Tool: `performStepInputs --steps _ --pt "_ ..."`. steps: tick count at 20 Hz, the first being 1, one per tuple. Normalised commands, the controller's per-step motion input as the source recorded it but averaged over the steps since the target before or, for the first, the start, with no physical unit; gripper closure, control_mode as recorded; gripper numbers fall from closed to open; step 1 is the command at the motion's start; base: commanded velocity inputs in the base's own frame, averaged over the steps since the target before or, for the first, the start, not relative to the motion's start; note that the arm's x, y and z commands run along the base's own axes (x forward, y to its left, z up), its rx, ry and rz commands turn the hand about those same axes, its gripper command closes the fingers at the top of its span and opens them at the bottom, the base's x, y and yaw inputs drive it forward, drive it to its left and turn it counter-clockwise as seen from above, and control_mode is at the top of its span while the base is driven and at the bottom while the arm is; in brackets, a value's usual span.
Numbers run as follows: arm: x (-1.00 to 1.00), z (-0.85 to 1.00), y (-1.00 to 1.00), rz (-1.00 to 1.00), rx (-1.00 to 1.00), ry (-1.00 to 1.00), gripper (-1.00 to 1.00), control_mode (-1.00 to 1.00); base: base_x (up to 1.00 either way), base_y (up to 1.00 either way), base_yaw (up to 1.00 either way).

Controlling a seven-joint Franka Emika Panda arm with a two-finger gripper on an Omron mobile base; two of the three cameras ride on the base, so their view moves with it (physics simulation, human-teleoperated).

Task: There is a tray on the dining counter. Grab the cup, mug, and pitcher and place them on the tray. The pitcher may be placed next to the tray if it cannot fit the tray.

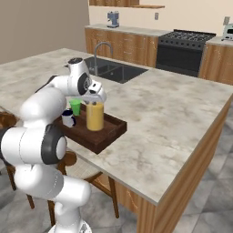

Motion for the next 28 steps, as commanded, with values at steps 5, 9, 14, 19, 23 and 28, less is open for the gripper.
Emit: performStepInputs --steps 5,9,14,19,23,28 --pt "0.18 -0.27 0.04 0.0 0.0 0.0 1.0 -1.0 0.0 0.0 0.0" --pt "0.04 -0.18 0.0 0.0 0.0 0.0 1.0 -1.0 0.0 0.0 0.0" --pt "0.0 -0.24 0.0 0.0 0.0 0.0 1.0 -1.0 0.0 0.0 0.0" --pt "0.0 -0.15 0.0 0.0 0.0 0.0 1.0 -1.0 0.0 0.0 0.0" --pt "0.0 0.0 0.0 0.0 0.0 0.0 1.0 -1.0 0.0 0.0 0.0" --pt "0.0 0.0 0.0 0.0 0.0 0.0 1.0 -1.0 0.0 0.0 0.0"
